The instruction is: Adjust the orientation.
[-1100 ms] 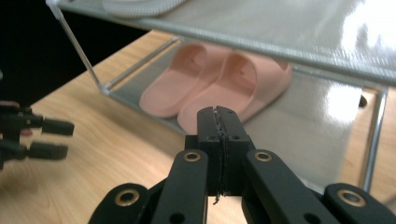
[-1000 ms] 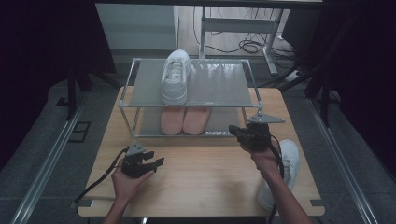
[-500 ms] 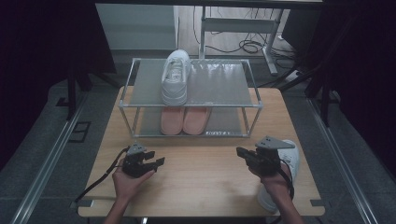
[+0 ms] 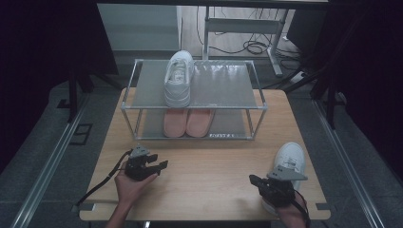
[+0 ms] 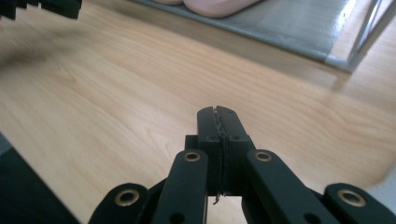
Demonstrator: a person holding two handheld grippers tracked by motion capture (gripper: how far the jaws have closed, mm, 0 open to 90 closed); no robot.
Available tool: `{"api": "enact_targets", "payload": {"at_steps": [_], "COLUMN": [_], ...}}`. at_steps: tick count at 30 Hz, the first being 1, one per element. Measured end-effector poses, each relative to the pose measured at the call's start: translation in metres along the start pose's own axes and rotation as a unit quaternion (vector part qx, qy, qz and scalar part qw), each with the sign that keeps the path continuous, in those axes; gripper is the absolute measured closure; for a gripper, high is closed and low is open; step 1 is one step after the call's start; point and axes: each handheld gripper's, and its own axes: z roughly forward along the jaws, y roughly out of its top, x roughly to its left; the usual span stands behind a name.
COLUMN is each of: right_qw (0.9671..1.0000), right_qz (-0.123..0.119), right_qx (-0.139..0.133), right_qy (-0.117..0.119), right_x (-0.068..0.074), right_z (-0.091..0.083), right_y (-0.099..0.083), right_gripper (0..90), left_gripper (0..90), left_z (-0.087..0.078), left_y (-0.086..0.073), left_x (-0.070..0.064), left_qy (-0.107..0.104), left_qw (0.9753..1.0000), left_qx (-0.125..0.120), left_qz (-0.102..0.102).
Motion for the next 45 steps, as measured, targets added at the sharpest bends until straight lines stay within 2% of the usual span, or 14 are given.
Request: {"api": "enact_targets", "payload": {"at_steps": [7, 12, 16, 19, 21, 25, 34, 45], "right_qw": [0.9997, 0.9993, 0.9985, 0.9975, 0.9979, 0.9974, 0.9976, 0.9955], "right_qz": [-0.010, -0.006, -0.012, -0.011, -0.005, -0.012, -0.001, 0.021], "right_qx": [0.010, 0.011, 0.021, 0.030, 0.029, 0.030, 0.026, 0.021], "right_qy": [-0.022, -0.036, -0.049, -0.063, -0.058, -0.064, -0.065, -0.089], "right_x": [0.012, 0.012, 0.013, 0.010, 0.007, 0.009, 0.001, -0.020], "right_z": [-0.017, -0.025, -0.027, -0.029, -0.030, -0.032, -0.043, -0.066], "right_y": [-0.020, -0.029, -0.036, -0.041, -0.044, -0.047, -0.055, -0.071], "right_gripper": [89.3, 89.5, 89.6, 89.8, 89.8, 89.9, 89.9, 89.9], "left_gripper": [45.5, 45.5, 45.5, 45.5, 45.5, 45.4, 45.4, 45.4], "left_z": [0.000, 0.000, 0.000, 0.001, 0.001, 0.001, 0.002, 0.004], "left_y": [0.000, 0.000, 0.000, 0.000, 0.000, 0.000, 0.000, -0.001], "left_x": [0.000, 0.000, 0.000, 0.000, 0.000, 0.000, 0.000, -0.001], "left_qy": [0.000, 0.000, 0.001, 0.000, 0.001, 0.002, 0.000, 0.001], "left_qw": [1.0000, 1.0000, 1.0000, 1.0000, 1.0000, 1.0000, 1.0000, 1.0000], "left_qx": [-0.001, -0.001, 0.000, -0.001, 0.000, 0.000, 0.003, 0.005], "left_qz": [-0.001, -0.002, -0.001, -0.001, -0.001, 0.000, 0.000, -0.001]}}
